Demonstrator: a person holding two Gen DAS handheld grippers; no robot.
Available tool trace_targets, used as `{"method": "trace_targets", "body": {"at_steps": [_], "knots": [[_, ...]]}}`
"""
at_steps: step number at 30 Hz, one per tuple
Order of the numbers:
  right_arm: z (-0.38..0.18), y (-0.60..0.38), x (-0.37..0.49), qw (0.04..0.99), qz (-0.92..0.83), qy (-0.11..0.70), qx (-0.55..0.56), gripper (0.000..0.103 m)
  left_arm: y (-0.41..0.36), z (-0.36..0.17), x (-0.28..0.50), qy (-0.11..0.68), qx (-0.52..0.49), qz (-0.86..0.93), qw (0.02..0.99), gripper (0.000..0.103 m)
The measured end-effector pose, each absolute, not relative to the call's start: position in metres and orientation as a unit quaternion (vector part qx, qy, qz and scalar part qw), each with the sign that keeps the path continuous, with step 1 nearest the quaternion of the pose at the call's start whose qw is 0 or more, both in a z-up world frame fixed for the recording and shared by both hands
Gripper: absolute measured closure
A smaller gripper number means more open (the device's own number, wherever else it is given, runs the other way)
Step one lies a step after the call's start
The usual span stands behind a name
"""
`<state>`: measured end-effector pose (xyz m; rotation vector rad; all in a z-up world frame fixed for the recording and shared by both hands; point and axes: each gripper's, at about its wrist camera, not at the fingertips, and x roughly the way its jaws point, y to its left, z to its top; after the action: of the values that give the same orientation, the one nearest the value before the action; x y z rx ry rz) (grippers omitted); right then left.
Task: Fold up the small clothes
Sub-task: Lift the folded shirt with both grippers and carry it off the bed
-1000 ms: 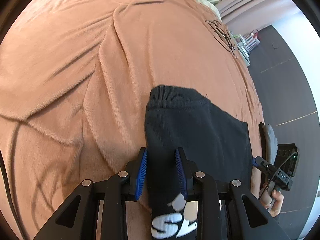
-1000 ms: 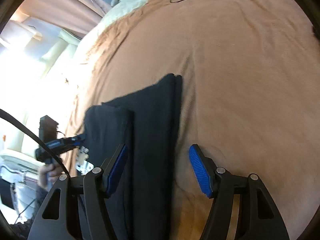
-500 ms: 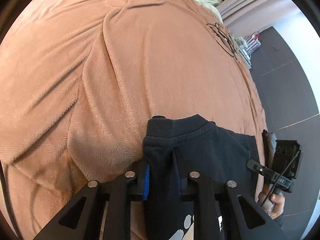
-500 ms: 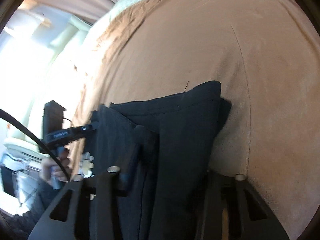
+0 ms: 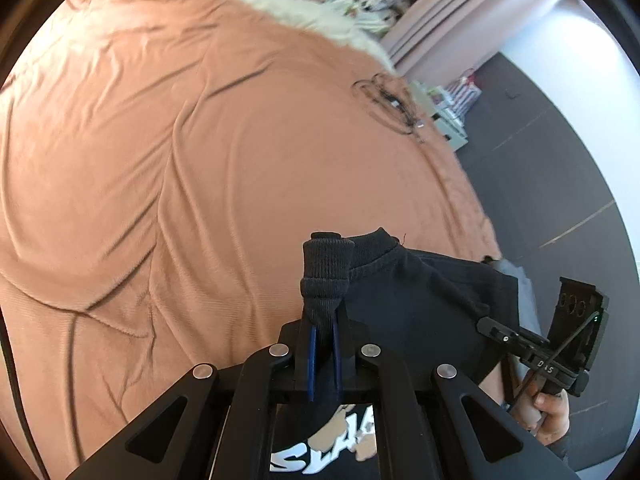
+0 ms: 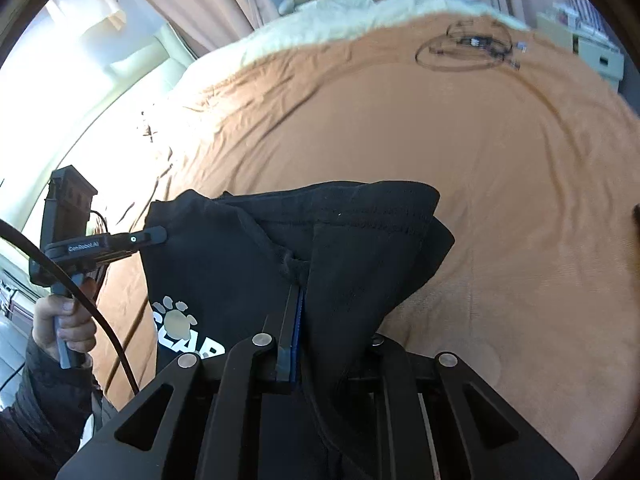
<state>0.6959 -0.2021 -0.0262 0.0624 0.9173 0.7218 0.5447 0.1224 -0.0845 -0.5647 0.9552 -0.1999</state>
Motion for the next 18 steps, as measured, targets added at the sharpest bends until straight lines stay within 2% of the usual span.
{"method": "trace_targets", "body": {"at_steps": [18], "knots": [[0.069, -0.260, 0.513, 0.896, 0.321, 0.306, 0.016, 0.094, 0.077, 0.049, 0.445, 0.350, -0.240, -0.166, 0.890, 0.097]]}}
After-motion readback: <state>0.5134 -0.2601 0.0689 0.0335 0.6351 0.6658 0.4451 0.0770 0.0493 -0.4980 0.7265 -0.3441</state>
